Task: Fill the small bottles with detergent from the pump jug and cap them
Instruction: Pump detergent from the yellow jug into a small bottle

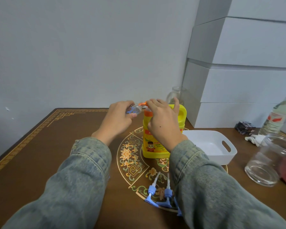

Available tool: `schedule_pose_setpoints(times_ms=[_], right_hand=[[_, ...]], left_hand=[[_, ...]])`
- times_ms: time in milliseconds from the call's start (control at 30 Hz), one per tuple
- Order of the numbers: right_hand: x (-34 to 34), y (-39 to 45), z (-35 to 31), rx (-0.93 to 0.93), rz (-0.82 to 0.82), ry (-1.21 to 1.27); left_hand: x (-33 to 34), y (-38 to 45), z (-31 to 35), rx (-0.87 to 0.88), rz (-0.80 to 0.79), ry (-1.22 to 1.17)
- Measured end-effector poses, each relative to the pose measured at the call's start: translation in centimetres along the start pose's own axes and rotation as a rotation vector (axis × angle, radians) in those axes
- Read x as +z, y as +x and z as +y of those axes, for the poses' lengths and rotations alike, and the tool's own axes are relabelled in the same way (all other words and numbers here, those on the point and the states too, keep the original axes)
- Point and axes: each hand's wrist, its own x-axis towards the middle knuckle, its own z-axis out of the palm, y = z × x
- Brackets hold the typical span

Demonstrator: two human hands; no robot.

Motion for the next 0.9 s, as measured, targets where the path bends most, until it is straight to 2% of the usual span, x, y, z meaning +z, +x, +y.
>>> schedule_pose_setpoints(times_ms=[233, 367, 900], right_hand=[[-0.2, 0.3, 0.1, 0.003, 0.049, 0.029], [1.0, -0.6, -0.1, 0.018, 0.003, 0.091], [0.3, 0.6, -0.1, 0.006, 0.055, 0.084]], left_hand=[[-0.5, 0.5, 0.2, 0.009, 0.006, 0.002], [0.2, -0.2, -0.1, 0.007, 0.006, 0.004], [-0.6, 0.3, 0.0, 0.009, 0.011, -0.023]])
